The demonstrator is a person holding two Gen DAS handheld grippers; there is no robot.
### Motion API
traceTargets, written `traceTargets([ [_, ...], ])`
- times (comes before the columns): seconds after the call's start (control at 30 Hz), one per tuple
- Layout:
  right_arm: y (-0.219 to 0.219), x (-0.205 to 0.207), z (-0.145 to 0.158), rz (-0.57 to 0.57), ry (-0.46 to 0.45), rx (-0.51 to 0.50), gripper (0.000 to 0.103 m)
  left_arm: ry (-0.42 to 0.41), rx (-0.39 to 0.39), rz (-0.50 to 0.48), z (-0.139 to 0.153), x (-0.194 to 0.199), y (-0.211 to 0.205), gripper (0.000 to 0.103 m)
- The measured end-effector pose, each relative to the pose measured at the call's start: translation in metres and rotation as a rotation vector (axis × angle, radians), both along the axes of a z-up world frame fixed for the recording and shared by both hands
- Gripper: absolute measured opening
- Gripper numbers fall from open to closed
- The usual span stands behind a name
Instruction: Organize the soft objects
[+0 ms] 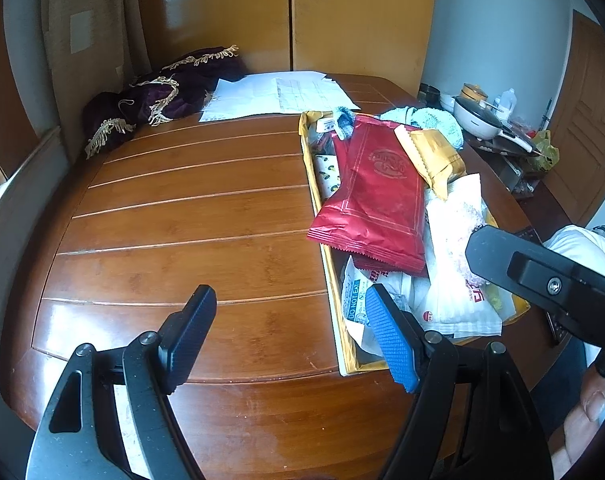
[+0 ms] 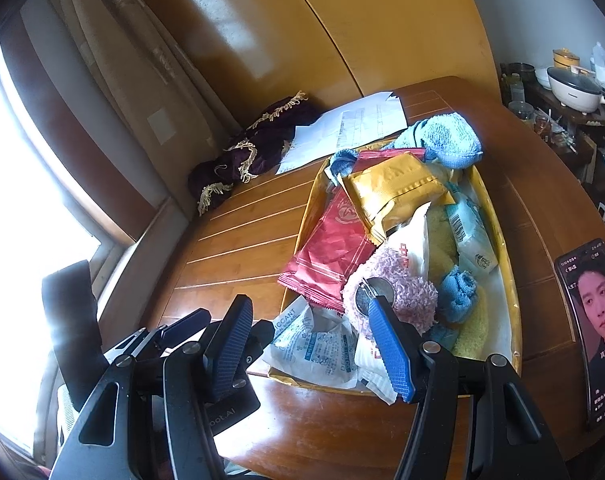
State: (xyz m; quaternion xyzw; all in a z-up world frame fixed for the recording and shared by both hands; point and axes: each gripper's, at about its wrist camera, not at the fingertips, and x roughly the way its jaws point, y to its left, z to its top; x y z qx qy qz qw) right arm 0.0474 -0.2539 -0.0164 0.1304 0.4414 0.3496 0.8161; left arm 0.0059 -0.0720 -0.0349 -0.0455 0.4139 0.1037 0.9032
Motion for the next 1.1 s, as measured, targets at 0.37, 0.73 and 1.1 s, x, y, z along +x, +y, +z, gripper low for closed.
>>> traceTargets([
  [0.37, 0.004, -0.004, -0.001, 0.006, -0.014, 0.003, 0.063, -0.014, 0.009, 0.014, -0.003, -0.009, 0.003, 0.077],
  [0.73, -0.001, -0.004, 0.000, -0.013, -0.020, 0.014, 0.063, -0.018, 0.013, 0.018, -0.001, -0.008, 0.003, 0.077],
  [1.1, -0.003, -0.004, -0.002, -0.025, -0.016, 0.020, 0.066, -0.007, 0.023, 0.015, -0.003, -0.007, 0.000, 0.077],
])
